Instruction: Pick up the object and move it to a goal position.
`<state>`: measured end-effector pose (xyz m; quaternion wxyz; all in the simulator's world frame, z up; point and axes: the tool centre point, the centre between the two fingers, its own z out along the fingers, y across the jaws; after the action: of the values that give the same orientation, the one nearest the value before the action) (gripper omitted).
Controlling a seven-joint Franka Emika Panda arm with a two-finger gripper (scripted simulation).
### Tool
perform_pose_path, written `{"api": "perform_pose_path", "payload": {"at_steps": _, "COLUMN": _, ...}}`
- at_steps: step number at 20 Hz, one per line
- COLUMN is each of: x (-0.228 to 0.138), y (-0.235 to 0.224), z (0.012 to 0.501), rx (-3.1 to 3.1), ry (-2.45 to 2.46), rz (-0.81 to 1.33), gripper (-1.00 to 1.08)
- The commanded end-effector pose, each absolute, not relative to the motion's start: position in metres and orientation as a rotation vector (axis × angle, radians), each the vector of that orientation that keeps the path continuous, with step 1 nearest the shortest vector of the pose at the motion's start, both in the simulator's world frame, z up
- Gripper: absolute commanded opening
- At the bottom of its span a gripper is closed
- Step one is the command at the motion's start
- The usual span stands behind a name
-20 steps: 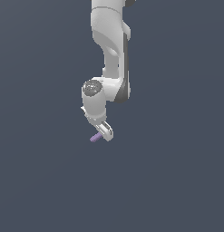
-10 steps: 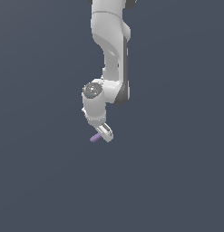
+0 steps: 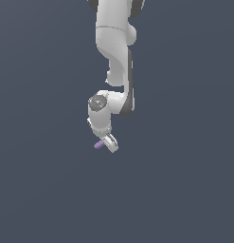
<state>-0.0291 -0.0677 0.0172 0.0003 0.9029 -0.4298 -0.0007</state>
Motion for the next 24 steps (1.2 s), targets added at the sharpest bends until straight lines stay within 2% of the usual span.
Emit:
{"api": "perform_pose_path", "payload": {"at_steps": 1, "x": -0.028, "y": -0.068, "z": 0.015, "rx": 2.837, "ry": -1.35, "rz": 0.0, "gripper": 1.0}}
{"api": "perform_pose_path", "payload": {"at_steps": 2, "x": -0.028, "y": -0.068, "z": 0.015, "rx": 2.837, "ry": -1.35, "rz": 0.0, "gripper": -1.0}}
{"api": "perform_pose_path", "payload": {"at_steps": 15, "x": -0.027, "y": -0.065, "z": 0.015, "rx": 2.836, "ry": -1.351, "rz": 0.0, "gripper": -1.0}}
{"api": "perform_pose_path", "payload": {"at_steps": 24, "x": -0.007, "y": -0.018, "z": 0.02, "rx": 2.836, "ry": -1.351, "rz": 0.0, "gripper": -1.0}}
